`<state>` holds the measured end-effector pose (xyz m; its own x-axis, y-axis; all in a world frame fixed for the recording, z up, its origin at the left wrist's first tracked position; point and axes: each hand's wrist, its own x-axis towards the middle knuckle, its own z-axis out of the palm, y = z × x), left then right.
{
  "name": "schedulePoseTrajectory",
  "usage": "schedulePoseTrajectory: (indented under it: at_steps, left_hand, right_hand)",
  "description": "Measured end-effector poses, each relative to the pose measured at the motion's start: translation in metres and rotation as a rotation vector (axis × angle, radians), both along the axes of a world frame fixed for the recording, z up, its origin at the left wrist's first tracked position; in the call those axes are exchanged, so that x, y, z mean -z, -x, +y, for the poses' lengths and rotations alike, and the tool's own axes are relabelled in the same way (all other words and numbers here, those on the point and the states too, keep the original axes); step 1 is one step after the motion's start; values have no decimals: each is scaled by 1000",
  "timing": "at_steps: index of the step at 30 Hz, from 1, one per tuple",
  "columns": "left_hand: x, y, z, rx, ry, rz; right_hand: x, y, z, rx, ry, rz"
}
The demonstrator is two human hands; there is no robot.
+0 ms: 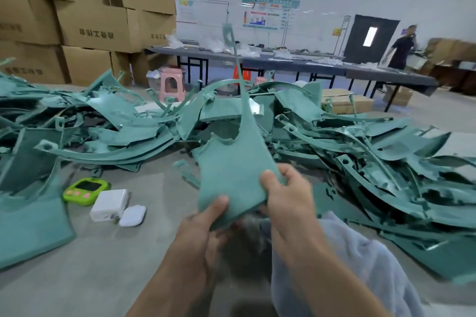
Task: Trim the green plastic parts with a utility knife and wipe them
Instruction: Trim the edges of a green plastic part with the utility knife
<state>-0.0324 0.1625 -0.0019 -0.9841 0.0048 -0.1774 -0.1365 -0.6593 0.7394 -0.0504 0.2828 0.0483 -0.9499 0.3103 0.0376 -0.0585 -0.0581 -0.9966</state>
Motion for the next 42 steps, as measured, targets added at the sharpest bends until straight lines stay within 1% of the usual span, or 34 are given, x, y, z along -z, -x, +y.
schedulePoseTrajectory:
  at_steps: [2,4,5,6,7,8,9,10,11,12,13,14,15,16,17,18,20,21,22,23,24,26,29,31,33,35,37,39,41,42]
  left_hand:
    - [-3,-5,-2,-3,-37,7]
    - [-2,-5,-9,-50,38,34]
    - [1,-4,-14,-94,87,45]
    - [4,-2,-18,-140,127,48]
    - [5,-1,-22,-172,165,46]
    - [7,1,-25,-193,215,46]
    - [9,3,-28,-210,267,43]
    - [11,4,-30,-221,308,35]
    - [13,6,-30,-230,336,22]
    - [15,7,-30,-238,366,12]
    - [17,8,-30,-249,403,5]
    - [19,8,-29,-261,443,1]
    - [20,9,-28,-274,473,-7]
    - [21,9,-28,-283,490,-14]
    - [22,9,-28,-290,497,-21]
    - [22,9,-29,-294,504,-21]
    - [20,7,-29,-302,510,-21]
    - [19,7,-30,-304,515,-19]
    - [20,6,-30,-311,511,-23]
    - [20,7,-31,-323,506,-24]
    - [20,8,-33,-345,503,-28]
    - [19,9,-37,-384,492,-55]
    - [15,8,-42,-386,447,-80]
    - [15,7,-42,-384,458,-83]
    - [14,7,-39,-375,475,-78]
    - [13,6,-35,-367,488,-78]
    - [12,5,-33,-352,503,-84]
    - [10,3,-33,-333,510,-98]
    - [11,4,-34,-318,536,-126]
    - [12,4,-35,-303,554,-143]
  right_hand:
    - [9,-14,-5,-97,-155,-8]
    - [12,-27,8,-81,-356,39]
    - [13,-33,19,-32,-511,76]
    - [14,-39,31,-3,-745,119]
    - [14,-45,43,-5,-1047,123]
    - [18,-50,54,-43,-1295,86]
    - [19,-53,64,-113,-1436,-11]
    - [16,-55,75,-132,-1428,-73]
    - [11,-57,85,-96,-1327,-76]
    - [8,-58,96,-17,-1194,-48]
    - [5,-56,110,135,-1114,-11]
    - [2,-55,124,315,-1114,37]
    - [-2,-55,135,515,-1168,66]
    - [-4,-58,140,661,-1219,77]
    - [-4,-62,139,695,-1259,104]
    - [-1,-63,133,636,-1285,181]
    - [9,-66,110,385,-1236,358]
    - [16,-66,96,250,-1191,386]
    - [24,-64,86,134,-1176,356]
    - [30,-60,80,64,-1181,279]
    - [34,-55,77,30,-1195,176]
    - [39,-47,87,42,-1210,21]
    - [31,-45,115,142,-1185,-105]
    - [22,-48,132,234,-1126,-184]
    - [15,-51,143,278,-1152,-258]
    - [11,-54,150,221,-1300,-313]
    - [5,-57,149,135,-1479,-315]
    - [1,-59,149,6,-1534,-323]
    - [2,-63,146,-135,-1545,-369]
    - [5,-66,146,-181,-1594,-408]
